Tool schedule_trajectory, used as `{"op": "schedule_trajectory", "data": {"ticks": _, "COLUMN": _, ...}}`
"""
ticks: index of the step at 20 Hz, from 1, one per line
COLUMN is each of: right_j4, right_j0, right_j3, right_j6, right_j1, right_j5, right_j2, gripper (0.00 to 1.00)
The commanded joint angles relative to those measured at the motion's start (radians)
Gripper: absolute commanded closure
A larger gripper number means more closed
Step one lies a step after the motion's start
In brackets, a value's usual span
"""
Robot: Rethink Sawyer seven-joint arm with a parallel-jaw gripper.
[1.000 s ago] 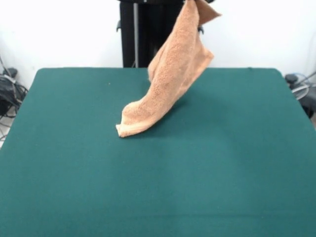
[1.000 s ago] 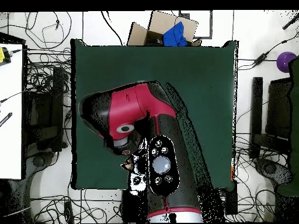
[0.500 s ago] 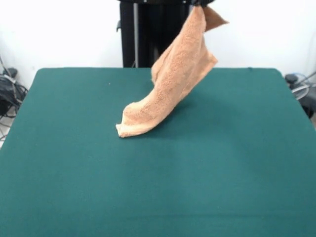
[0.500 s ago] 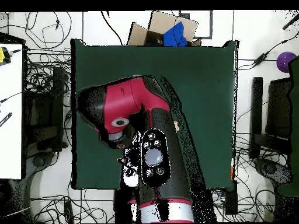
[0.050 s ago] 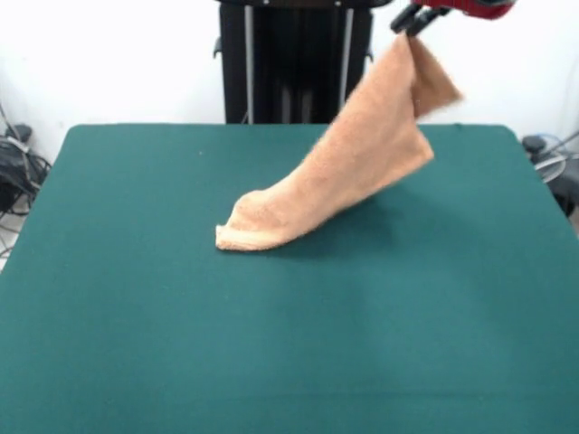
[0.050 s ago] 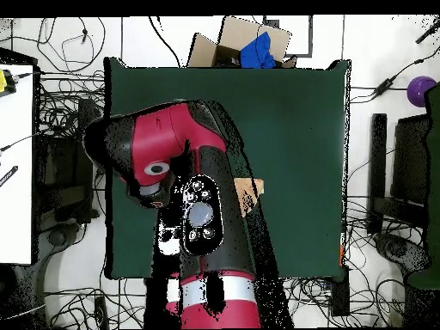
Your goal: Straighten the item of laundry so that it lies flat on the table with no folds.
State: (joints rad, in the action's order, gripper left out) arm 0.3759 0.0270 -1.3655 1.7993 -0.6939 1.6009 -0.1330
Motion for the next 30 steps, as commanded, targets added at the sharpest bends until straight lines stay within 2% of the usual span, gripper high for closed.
{"op": "schedule_trajectory", "data": {"ticks": 1, "right_j4": -0.035, "right_j0": -0.03, "right_j3": 0.002, "right_j6": 0.318, "right_j1": 0.026, "right_j5": 0.03, "right_j2": 0.065, "gripper": 0.0}}
{"op": "schedule_trajectory", "data": {"ticks": 9, "right_j4": -0.044, "right_j0": -0.026, "right_j3": -0.019, "right_j6": 0.281, "right_j1": 0.013, "right_j5": -0.009, "right_j2": 0.087, "gripper": 0.0}}
{"op": "schedule_trajectory", "data": {"ticks": 17, "right_j4": -0.038, "right_j0": 0.028, "right_j3": -0.025, "right_j6": 0.146, "right_j1": -0.017, "right_j5": -0.02, "right_j2": 0.088, "gripper": 0.0}}
{"op": "schedule_trajectory", "data": {"ticks": 21, "right_j4": -0.043, "right_j0": 0.103, "right_j3": -0.071, "right_j6": 0.01, "right_j1": -0.054, "right_j5": -0.107, "right_j2": 0.056, "gripper": 0.0}}
{"op": "schedule_trajectory", "data": {"ticks": 24, "right_j4": -0.073, "right_j0": 0.2, "right_j3": -0.154, "right_j6": -0.124, "right_j1": -0.095, "right_j5": -0.296, "right_j2": 0.003, "gripper": 0.0}}
{"op": "schedule_trajectory", "data": {"ticks": 26, "right_j4": -0.08, "right_j0": 0.251, "right_j3": -0.2, "right_j6": -0.173, "right_j1": -0.113, "right_j5": -0.384, "right_j2": -0.02, "gripper": 0.0}}
{"op": "schedule_trajectory", "data": {"ticks": 30, "right_j4": -0.083, "right_j0": 0.311, "right_j3": -0.235, "right_j6": -0.236, "right_j1": -0.142, "right_j5": -0.437, "right_j2": -0.059, "gripper": 0.0}}
